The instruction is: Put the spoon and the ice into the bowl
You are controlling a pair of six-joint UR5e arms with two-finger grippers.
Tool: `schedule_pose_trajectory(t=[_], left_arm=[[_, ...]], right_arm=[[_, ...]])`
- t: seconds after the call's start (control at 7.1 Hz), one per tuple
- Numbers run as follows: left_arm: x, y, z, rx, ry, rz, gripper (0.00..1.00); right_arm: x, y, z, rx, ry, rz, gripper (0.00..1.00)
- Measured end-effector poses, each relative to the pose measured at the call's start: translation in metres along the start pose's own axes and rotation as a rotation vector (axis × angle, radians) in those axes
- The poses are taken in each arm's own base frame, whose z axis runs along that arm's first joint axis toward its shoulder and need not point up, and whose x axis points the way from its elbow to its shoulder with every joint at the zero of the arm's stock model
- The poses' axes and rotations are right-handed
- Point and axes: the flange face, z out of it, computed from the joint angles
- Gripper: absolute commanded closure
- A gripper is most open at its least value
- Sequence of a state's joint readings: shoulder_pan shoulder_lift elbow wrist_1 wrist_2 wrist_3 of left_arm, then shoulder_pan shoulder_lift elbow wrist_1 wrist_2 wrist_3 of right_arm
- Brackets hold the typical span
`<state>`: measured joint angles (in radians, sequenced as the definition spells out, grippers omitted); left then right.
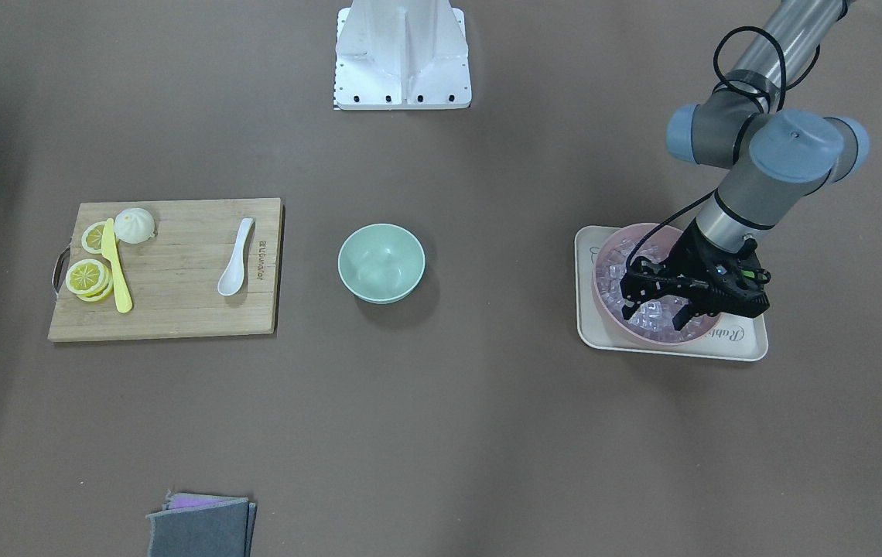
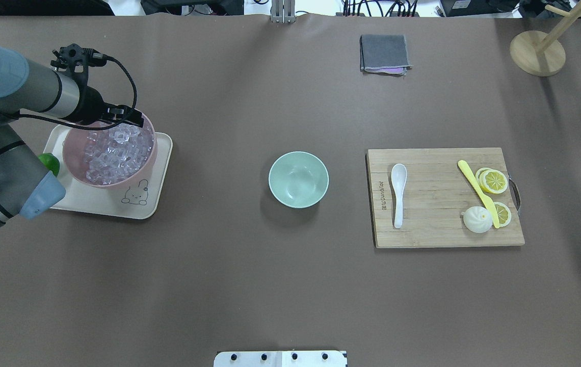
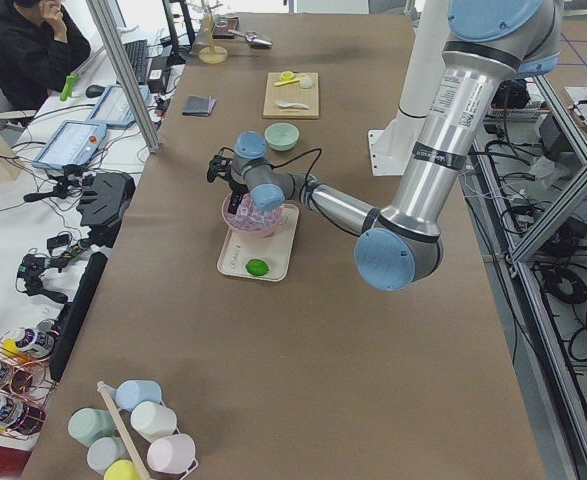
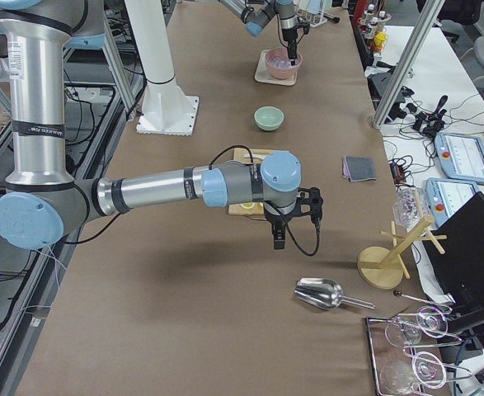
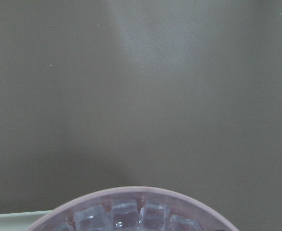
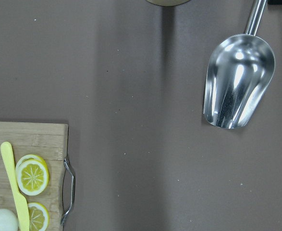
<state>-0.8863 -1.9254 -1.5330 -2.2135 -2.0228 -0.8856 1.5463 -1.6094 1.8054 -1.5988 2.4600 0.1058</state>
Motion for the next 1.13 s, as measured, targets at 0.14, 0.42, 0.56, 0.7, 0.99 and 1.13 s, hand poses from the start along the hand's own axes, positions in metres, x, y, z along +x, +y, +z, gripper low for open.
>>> schedule_pose_trajectory(t=[0.14, 0.42, 0.56, 0.7, 0.99, 1.13], left_arm=[[0.000, 0.001, 0.002, -0.003, -0.001, -0.001, 0.34], [0.004, 0.005, 0.007, -0.014, 0.000, 0.004, 0.37], [0.006, 0.007, 0.010, -0.019, 0.001, 0.007, 0.38], [0.007, 0.008, 0.012, -0.022, 0.001, 0.008, 0.57], [0.009, 0.008, 0.011, -0.023, 0.006, 0.009, 1.00], [0.012, 0.008, 0.009, -0.024, 0.013, 0.010, 1.00]], right_arm=[[0.000, 0.000, 0.000, 0.000, 0.000, 0.004, 0.00], [-0.001, -0.001, -0.001, 0.002, 0.000, 0.004, 0.00], [-0.002, -0.002, -0.002, 0.004, 0.000, 0.001, 0.00], [-0.003, -0.003, -0.003, 0.006, 0.000, -0.001, 0.00], [-0.005, -0.003, -0.004, 0.010, 0.000, -0.003, 0.00], [-0.006, -0.003, -0.005, 0.011, 0.000, -0.002, 0.00]])
